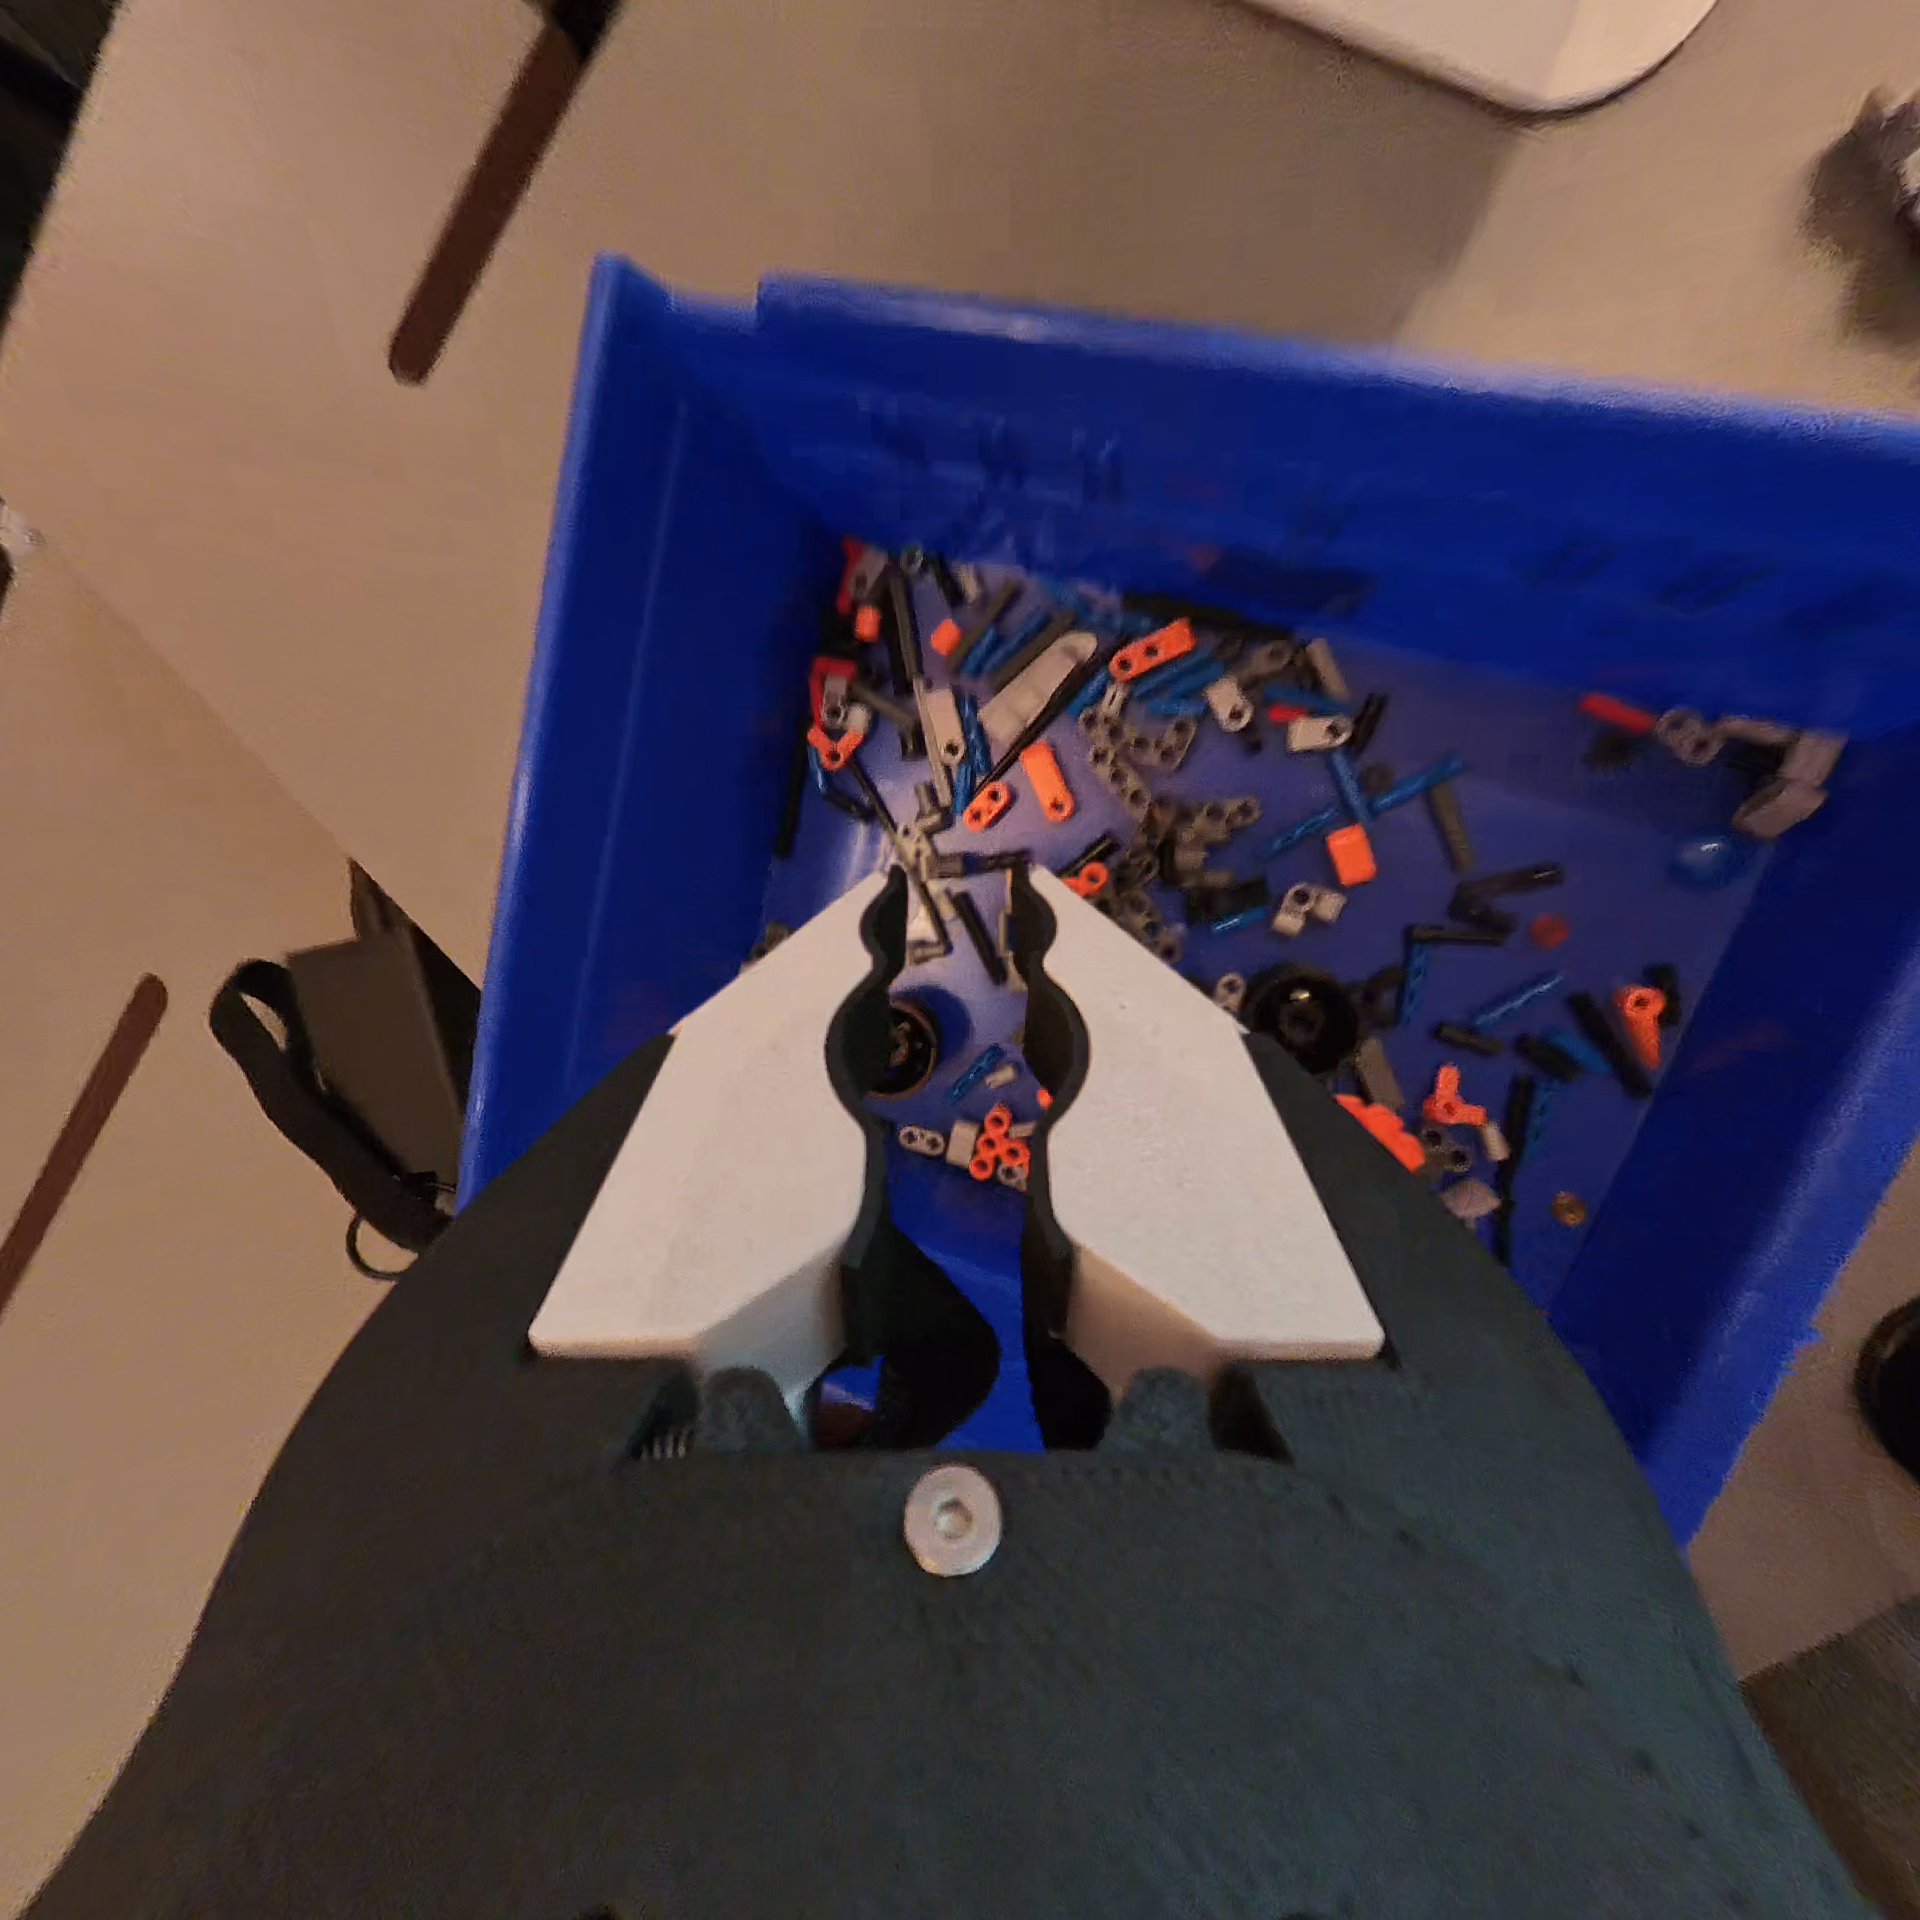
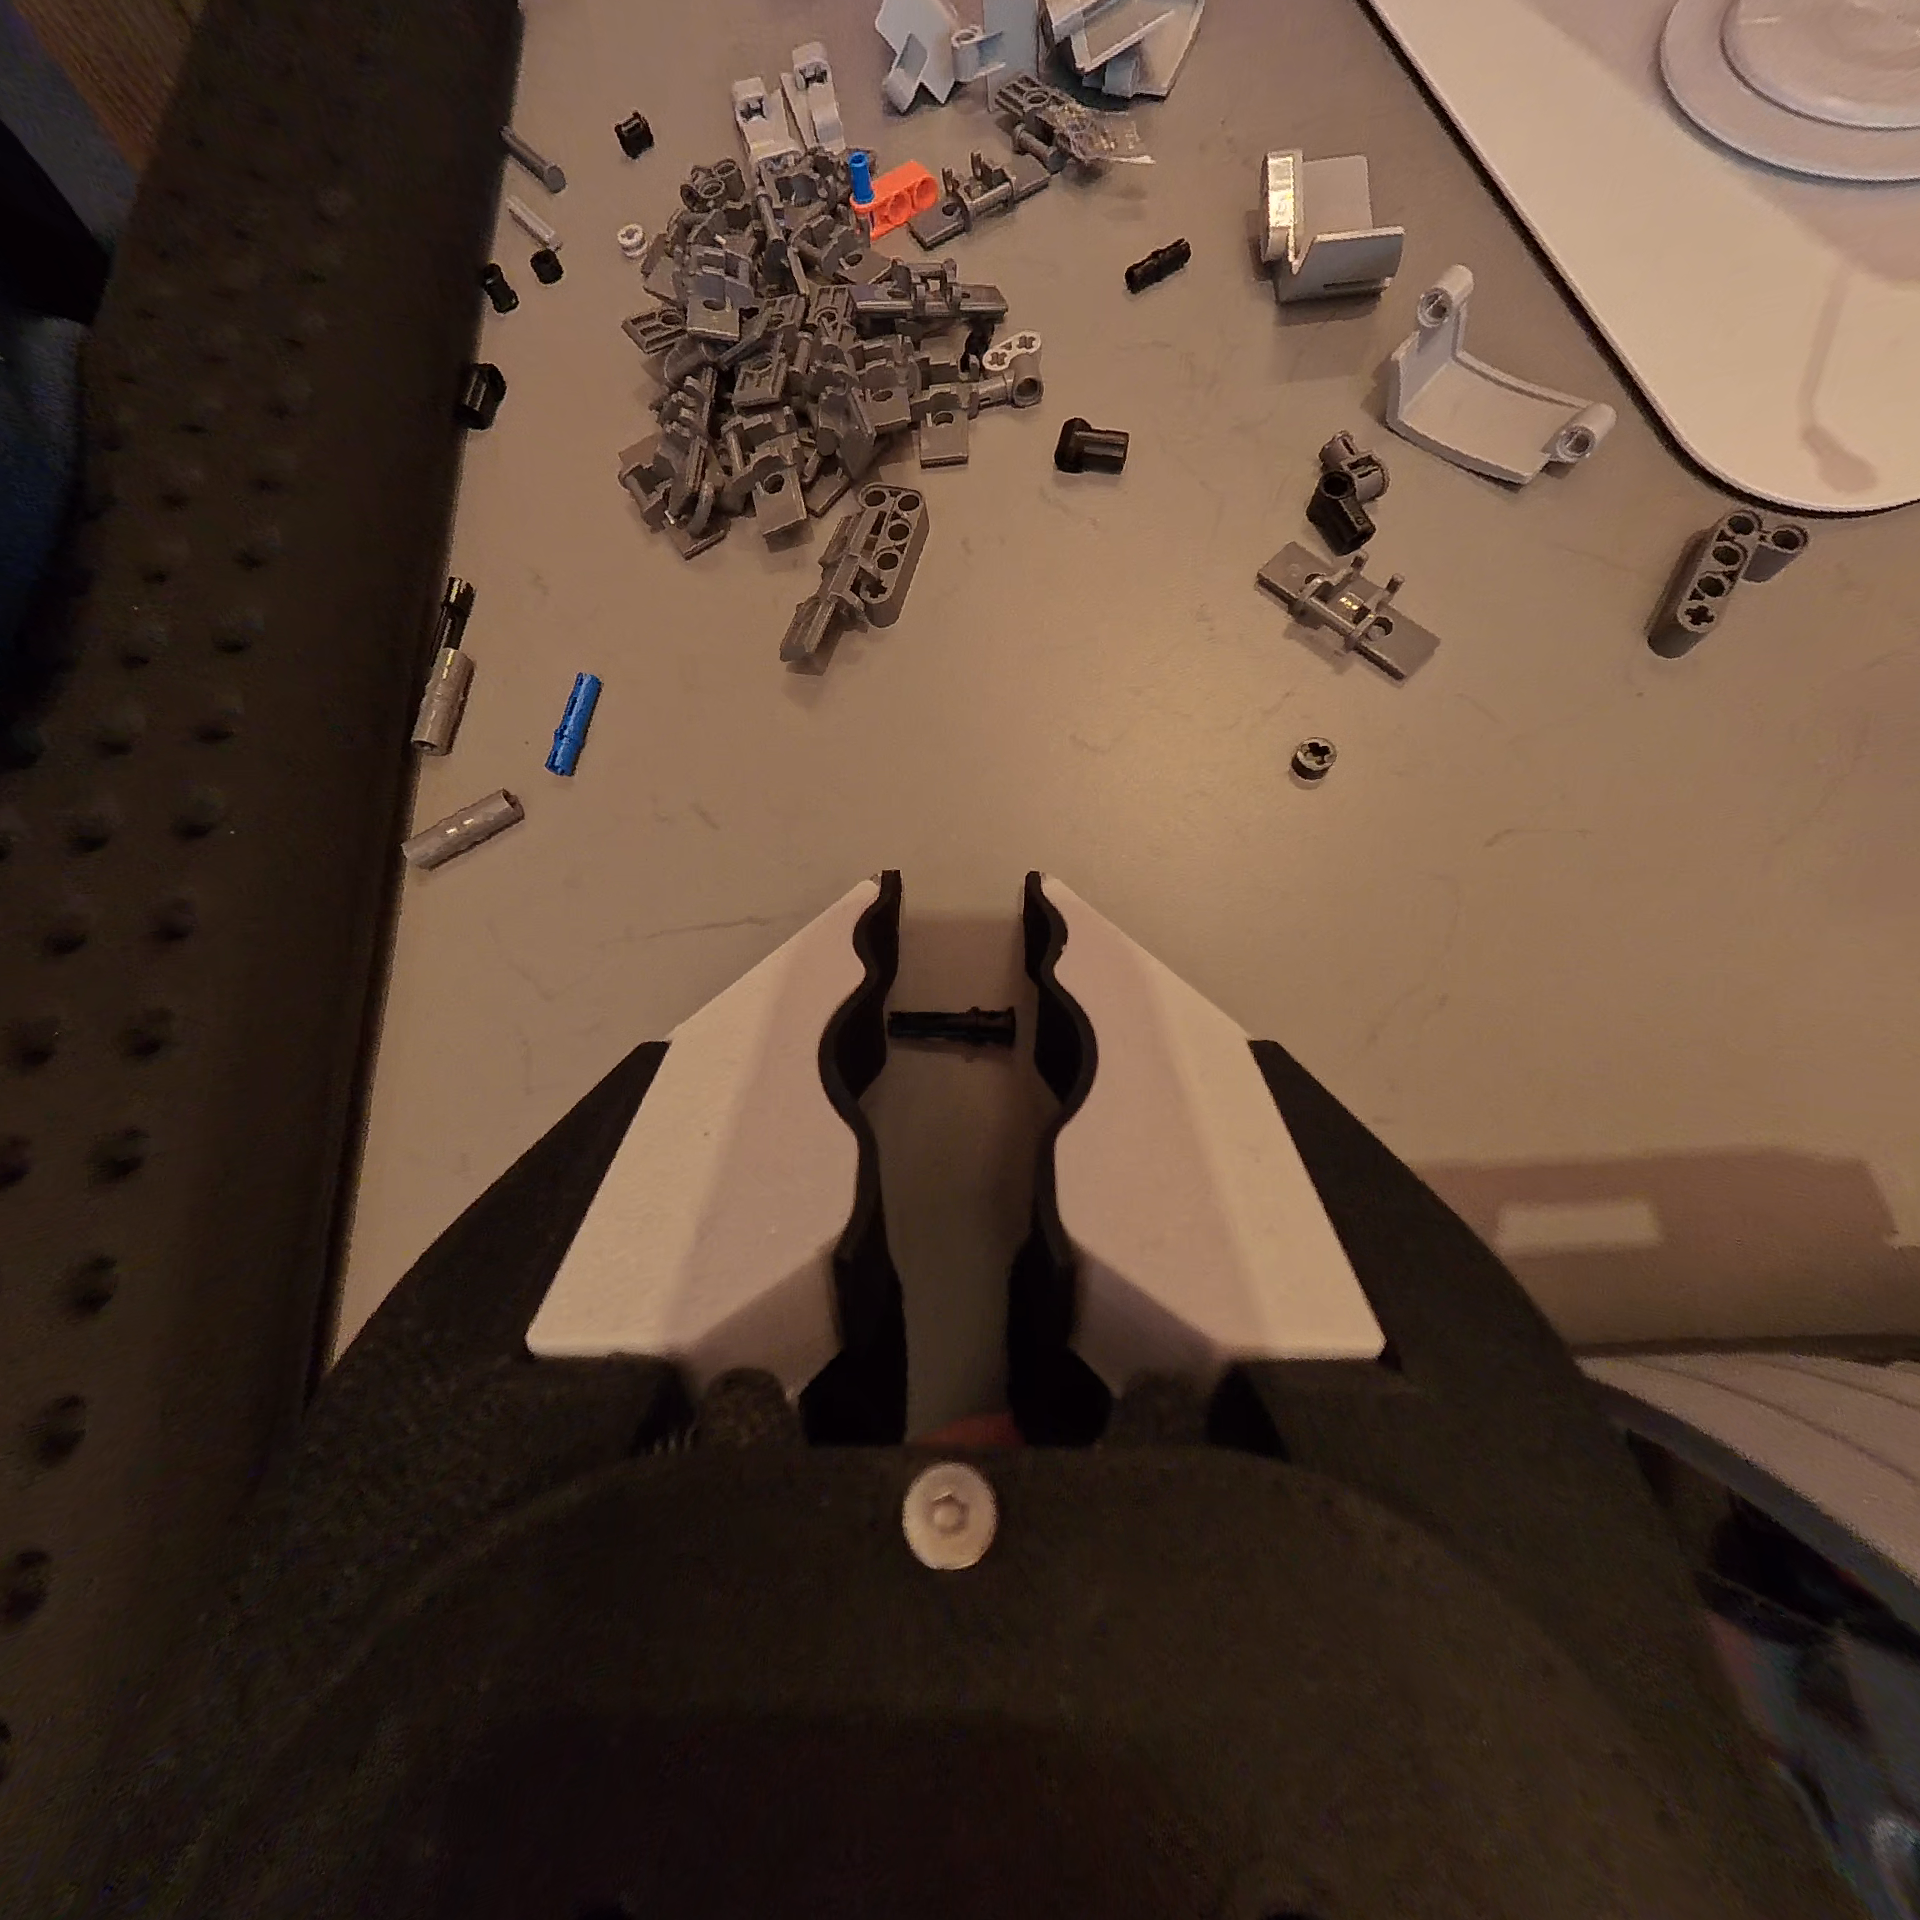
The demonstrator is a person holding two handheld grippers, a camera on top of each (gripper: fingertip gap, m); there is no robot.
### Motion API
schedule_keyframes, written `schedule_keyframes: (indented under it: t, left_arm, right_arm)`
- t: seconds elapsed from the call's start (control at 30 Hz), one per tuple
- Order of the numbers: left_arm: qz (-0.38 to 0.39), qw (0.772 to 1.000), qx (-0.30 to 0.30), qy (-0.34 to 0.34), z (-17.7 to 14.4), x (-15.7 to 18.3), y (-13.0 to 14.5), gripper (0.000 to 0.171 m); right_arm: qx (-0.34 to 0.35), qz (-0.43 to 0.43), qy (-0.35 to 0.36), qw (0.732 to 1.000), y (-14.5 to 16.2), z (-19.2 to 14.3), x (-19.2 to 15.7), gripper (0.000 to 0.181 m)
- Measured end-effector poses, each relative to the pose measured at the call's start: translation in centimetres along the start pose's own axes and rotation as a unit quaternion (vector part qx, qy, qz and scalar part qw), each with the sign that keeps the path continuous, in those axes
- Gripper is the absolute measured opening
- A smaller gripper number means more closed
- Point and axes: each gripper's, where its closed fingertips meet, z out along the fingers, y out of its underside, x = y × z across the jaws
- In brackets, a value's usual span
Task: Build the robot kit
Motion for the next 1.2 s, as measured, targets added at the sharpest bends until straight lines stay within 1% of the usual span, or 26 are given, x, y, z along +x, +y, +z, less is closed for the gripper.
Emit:
schedule_keyframes:
  t: [0.1, 0.13, 0.27, 0.33, 0.5, 0.6, 0.67, 0.77, 0.83, 0.9, 0.93, 1.0, 1.07, 1.1, 1.2]
  left_arm:
    - [0.004, 0.999, -0.032, 0.018, 1.8, 0.2, 1.7, 0.020]
    - [0.008, 0.999, -0.052, 0.014, 2.3, 0.0, 2.5, 0.020]
    - [0.017, 0.995, -0.094, 0.010, 4.1, -0.4, 3.9, 0.021]
    - [0.021, 0.993, -0.112, 0.014, 4.8, -0.5, 4.3, 0.021]
    - [0.026, 0.990, -0.135, 0.012, 6.4, -1.3, 4.6, 0.018]
    - [0.026, 0.990, -0.142, 0.007, 7.2, -2.0, 4.6, 0.015]
    - [0.026, 0.991, -0.133, 0.001, 7.5, -2.4, 4.1, 0.012]
    - [0.022, 0.990, -0.136, 0.010, 8.0, -2.3, 3.9, 0.013]
    - [0.029, 0.988, -0.150, 0.020, 8.4, -1.6, 4.2, 0.010]
    - [0.041, 0.984, -0.161, 0.059, 8.4, 0.1, 4.4, 0.009]
    - [0.050, 0.982, -0.168, 0.070, 8.2, 0.7, 4.5, 0.013]
    - [0.058, 0.985, -0.156, 0.038, 8.0, -0.4, 3.8, 0.011]
    - [0.041, 0.990, -0.128, 0.042, 8.0, -0.9, 2.9, 0.012]
    - [0.035, 0.991, -0.126, 0.037, 8.1, -1.3, 2.9, 0.012]
    - [0.034, 0.987, -0.153, 0.035, 8.9, -1.6, 4.2, 0.013]
  right_arm:
    - [0.001, 0.003, -0.002, 1.000, 0.0, 0.0, 0.0, 0.021]
    - [0.001, 0.004, -0.002, 1.000, 0.0, 0.0, 0.1, 0.021]
    - [0.001, 0.005, -0.002, 1.000, 0.0, 0.0, 0.1, 0.021]
    - [0.001, 0.005, -0.002, 1.000, 0.0, 0.0, 0.1, 0.021]
    - [0.002, 0.003, -0.003, 1.000, -0.1, 0.0, 0.0, 0.021]
    - [0.002, 0.002, -0.003, 1.000, -0.1, -0.1, 0.0, 0.021]
    - [0.003, 0.002, -0.004, 1.000, -0.1, -0.1, 0.0, 0.021]
    - [0.003, 0.002, -0.005, 1.000, -0.1, -0.1, -0.1, 0.021]
    - [0.004, 0.002, -0.005, 1.000, -0.1, -0.1, -0.1, 0.022]
    - [0.004, 0.002, -0.005, 1.000, -0.1, -0.1, 0.0, 0.022]
    - [0.005, 0.002, -0.005, 1.000, -0.1, -0.1, 0.0, 0.022]
    - [0.005, 0.003, -0.005, 1.000, -0.1, -0.1, 0.0, 0.022]
    - [0.005, 0.003, -0.005, 1.000, -0.1, -0.1, 0.0, 0.022]
    - [0.005, 0.002, -0.005, 1.000, -0.1, -0.1, 0.0, 0.022]
    - [0.005, 0.001, -0.004, 1.000, -0.1, -0.1, -0.1, 0.022]
